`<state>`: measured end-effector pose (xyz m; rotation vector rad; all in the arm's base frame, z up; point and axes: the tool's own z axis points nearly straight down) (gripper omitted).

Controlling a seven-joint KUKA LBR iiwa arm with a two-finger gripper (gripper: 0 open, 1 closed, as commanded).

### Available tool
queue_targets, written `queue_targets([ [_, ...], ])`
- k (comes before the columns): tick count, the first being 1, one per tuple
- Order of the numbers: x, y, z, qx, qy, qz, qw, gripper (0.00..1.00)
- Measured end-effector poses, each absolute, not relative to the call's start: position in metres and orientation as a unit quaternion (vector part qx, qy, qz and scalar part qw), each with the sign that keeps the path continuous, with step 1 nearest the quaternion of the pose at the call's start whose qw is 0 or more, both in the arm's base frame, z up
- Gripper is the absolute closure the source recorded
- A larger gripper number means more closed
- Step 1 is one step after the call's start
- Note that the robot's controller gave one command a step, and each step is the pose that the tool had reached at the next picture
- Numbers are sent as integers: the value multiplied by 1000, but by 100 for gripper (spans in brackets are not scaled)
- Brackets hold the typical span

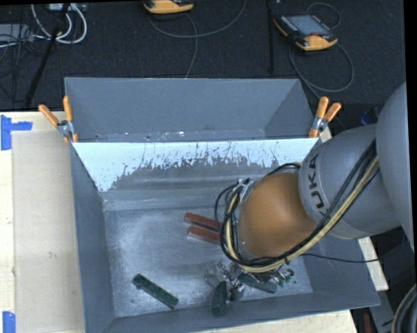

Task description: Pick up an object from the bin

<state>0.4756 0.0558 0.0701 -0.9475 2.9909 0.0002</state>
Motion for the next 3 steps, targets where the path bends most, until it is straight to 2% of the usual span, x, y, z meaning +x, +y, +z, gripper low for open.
queue_targets([
  [1, 496, 64, 177, -301, 954, 0, 5, 100],
  [2, 508, 59, 268, -301, 954, -1, 5, 100],
  [3, 517, 94, 183, -372, 928, 2, -3, 100],
])
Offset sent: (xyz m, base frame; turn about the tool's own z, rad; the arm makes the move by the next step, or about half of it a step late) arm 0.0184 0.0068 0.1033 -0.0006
